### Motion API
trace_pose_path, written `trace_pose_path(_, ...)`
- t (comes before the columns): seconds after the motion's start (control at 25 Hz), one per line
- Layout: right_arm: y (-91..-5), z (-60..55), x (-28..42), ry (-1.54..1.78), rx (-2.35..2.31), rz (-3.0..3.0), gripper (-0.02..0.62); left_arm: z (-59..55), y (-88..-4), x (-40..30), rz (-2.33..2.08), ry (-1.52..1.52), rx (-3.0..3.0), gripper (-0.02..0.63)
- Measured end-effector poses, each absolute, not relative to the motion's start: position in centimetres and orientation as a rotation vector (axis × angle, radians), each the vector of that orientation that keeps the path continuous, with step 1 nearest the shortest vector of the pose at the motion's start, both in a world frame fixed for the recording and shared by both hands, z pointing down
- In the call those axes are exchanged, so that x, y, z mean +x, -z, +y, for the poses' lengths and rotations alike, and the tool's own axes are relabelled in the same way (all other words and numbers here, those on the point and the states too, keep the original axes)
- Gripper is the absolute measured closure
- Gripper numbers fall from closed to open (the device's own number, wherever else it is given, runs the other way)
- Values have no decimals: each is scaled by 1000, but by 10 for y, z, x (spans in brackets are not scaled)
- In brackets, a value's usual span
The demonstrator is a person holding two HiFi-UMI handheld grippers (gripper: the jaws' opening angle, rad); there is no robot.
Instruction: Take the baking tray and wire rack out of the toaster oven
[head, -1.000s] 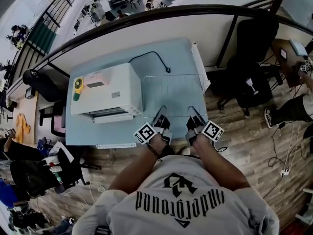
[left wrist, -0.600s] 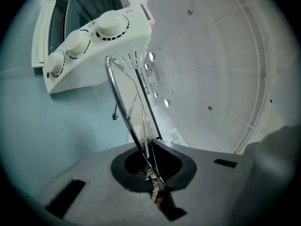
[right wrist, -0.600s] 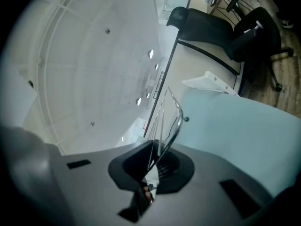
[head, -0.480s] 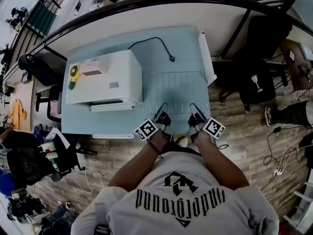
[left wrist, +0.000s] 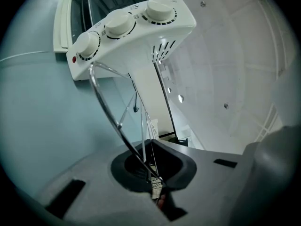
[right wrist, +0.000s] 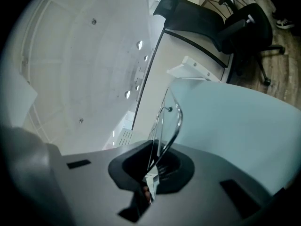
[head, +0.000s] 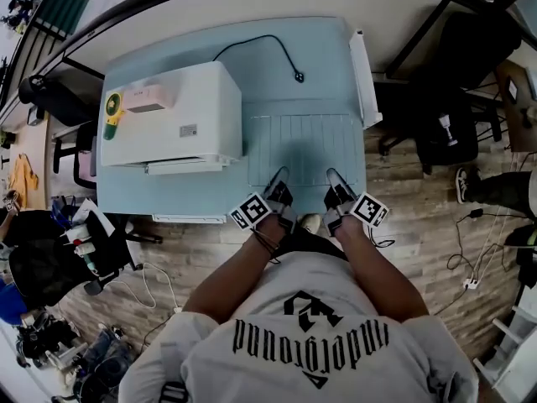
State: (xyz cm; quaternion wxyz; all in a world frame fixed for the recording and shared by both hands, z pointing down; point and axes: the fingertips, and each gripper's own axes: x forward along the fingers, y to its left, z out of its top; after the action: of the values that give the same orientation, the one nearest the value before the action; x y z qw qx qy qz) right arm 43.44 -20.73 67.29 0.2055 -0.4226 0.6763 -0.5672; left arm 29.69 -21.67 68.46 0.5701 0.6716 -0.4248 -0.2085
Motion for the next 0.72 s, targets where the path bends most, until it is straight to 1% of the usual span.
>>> trace_pose_path(0.52, -731, -197, 435, 1774, -1265, 1825, 588, -214, -731, 300, -978, 389, 1523, 600)
trace_pose_path(0.72, -740, -202, 435, 1771, -1249, 1900, 583, -214, -746, 301, -976, 352, 1510, 600)
